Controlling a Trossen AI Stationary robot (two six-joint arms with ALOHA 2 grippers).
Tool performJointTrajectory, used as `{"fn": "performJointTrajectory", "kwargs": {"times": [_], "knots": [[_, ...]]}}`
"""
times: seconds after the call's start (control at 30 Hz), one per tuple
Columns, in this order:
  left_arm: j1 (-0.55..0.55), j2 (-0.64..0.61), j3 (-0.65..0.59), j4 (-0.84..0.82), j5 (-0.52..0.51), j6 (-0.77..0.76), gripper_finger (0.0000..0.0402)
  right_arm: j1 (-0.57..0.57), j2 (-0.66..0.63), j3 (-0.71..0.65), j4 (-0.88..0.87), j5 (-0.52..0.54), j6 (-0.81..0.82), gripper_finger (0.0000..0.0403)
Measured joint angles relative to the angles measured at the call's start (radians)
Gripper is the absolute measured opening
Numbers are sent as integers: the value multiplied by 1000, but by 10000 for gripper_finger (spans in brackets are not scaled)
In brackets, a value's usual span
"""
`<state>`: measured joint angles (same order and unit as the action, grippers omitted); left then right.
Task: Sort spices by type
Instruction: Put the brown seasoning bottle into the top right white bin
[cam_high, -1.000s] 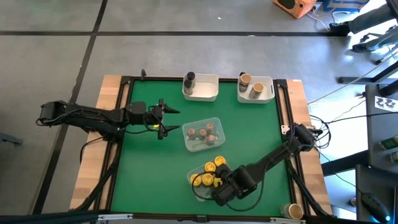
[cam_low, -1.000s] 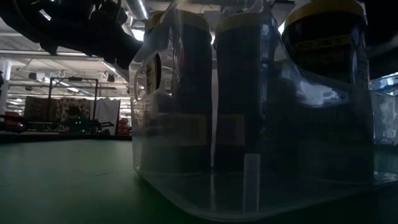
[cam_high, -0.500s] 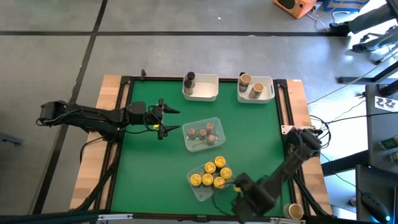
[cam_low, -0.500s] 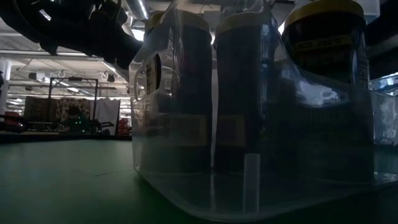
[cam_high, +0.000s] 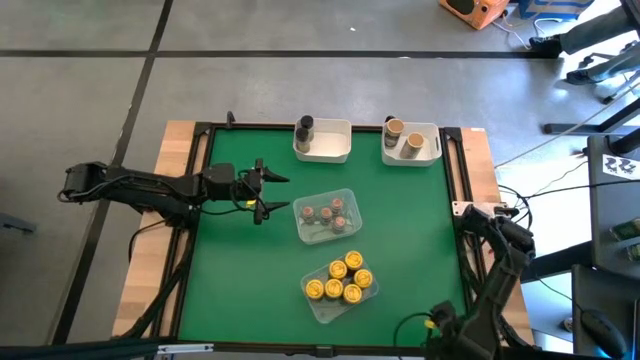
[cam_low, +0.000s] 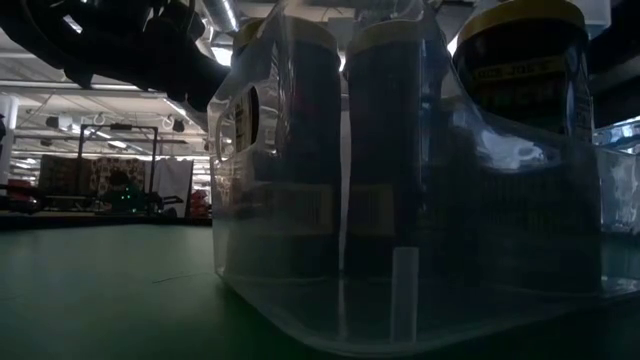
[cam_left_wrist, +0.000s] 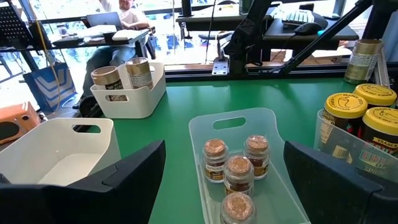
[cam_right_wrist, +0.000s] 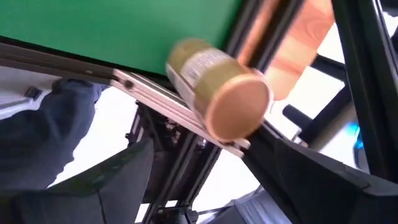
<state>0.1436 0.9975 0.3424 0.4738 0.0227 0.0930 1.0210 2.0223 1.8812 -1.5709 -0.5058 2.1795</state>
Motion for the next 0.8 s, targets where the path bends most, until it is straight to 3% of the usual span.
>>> {"fn": "performJointTrajectory", "kwargs": {"times": [0.2, 0.43, 0.8], "knots": [[0, 0, 0, 0, 0, -3, 314, 37, 0, 0, 13, -2, 121, 338], [0, 0, 0, -1, 0, -7, 314, 33, 8, -12, 0, -5, 121, 395], [0, 0, 0, -1, 0, -7, 314, 40, 9, -99, 2, -10, 126, 379]]}}
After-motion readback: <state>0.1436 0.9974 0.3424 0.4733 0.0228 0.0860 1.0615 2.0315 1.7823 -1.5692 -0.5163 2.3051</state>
